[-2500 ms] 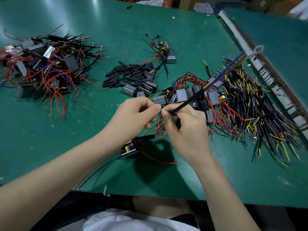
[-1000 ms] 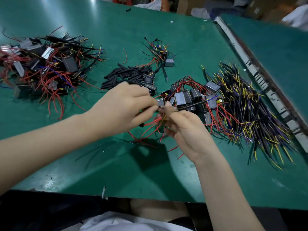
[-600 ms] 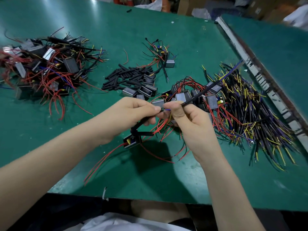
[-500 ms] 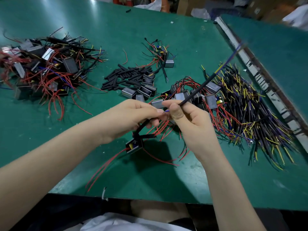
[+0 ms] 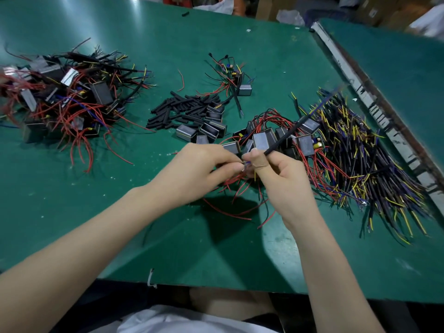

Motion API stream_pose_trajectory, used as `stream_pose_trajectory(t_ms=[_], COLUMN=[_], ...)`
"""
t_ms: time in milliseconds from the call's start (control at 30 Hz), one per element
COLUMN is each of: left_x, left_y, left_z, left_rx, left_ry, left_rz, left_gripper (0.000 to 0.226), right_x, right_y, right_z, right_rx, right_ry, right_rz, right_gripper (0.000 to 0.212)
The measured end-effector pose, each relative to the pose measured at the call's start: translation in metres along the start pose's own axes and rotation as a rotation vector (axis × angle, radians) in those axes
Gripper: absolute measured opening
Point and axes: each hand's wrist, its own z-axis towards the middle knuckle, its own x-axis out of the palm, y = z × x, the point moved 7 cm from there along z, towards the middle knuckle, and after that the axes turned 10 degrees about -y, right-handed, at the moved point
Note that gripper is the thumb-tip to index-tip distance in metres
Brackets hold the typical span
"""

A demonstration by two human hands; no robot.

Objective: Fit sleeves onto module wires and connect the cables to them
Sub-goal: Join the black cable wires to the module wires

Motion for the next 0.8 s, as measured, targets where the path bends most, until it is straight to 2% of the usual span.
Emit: stream_pose_trajectory(t_ms=[67,133,233,300,400,567,800], left_x=[-0.008,-0.014,-0.017,-0.016,-0.008,-0.008,-0.017], left_y=[0.02,0.041,0.061,0.064,0.056,0.04,0.029], left_z=[-0.003,-0.012,-0.029,-0.034,-0.035,-0.024,-0.014], left_rx=[-0.157,-0.282,-0.348,-0.371,-0.351,-0.319,-0.262], left_ry=[0.004,0.087,0.23,0.272,0.303,0.135,-0.004], left_rz=[-0.101,-0.147,-0.132,-0.146,-0.195,-0.35,-0.381], left_gripper=[0.028,0.036,0.032,0.03,0.039,0.017,0.017], right_x=[-0.001,-0.002,0.001,0.004,0.007,0.005,0.004], right_y=[0.001,0.002,0.004,0.007,0.012,0.023,0.039], right_z=[0.0,0.0,0.0,0.0,-0.001,-0.004,-0.008], right_rx=[-0.001,0.001,-0.005,-0.028,-0.083,-0.188,-0.328], right_ry=[-0.014,-0.037,-0.034,-0.027,-0.031,-0.03,0.055], right_rz=[0.059,0.102,0.164,0.18,0.172,0.104,-0.033], right_gripper=[0.017,0.013,0.009,0.01,0.013,0.016,0.017])
